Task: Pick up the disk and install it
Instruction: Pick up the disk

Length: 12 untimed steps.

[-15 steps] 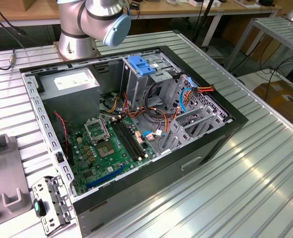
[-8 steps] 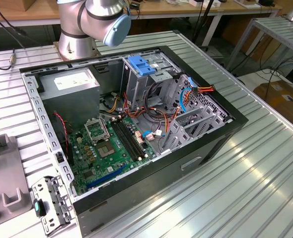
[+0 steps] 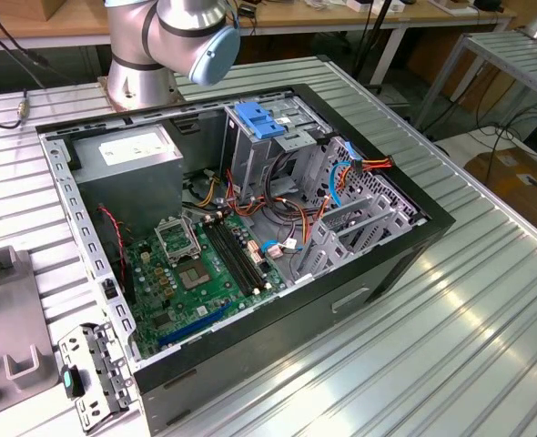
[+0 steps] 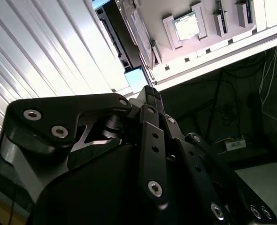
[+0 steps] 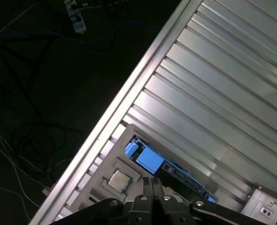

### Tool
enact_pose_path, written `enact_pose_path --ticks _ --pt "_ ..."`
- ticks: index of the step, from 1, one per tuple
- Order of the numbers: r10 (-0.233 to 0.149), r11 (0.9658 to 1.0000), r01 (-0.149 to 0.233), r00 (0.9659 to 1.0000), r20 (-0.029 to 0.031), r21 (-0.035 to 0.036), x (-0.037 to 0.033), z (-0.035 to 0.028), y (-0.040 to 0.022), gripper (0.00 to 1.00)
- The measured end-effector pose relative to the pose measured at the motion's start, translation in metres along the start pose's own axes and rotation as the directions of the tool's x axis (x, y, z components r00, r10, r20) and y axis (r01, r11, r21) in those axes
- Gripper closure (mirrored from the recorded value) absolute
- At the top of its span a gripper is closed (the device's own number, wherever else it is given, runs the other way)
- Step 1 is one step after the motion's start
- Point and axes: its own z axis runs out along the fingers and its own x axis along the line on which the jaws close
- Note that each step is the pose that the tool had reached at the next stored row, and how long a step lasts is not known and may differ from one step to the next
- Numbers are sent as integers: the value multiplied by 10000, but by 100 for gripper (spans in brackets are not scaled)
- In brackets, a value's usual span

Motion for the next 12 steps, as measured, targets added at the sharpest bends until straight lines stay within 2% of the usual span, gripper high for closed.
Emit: enact_pose_path --ticks 3,7,12 --pt "-447 9990 447 9990 -22 -2 0 0 0 89" --pt "-857 9963 857 9963 -38 -10 0 0 1 89" --pt "-1430 9897 1430 9897 -62 -21 0 0 1 89"
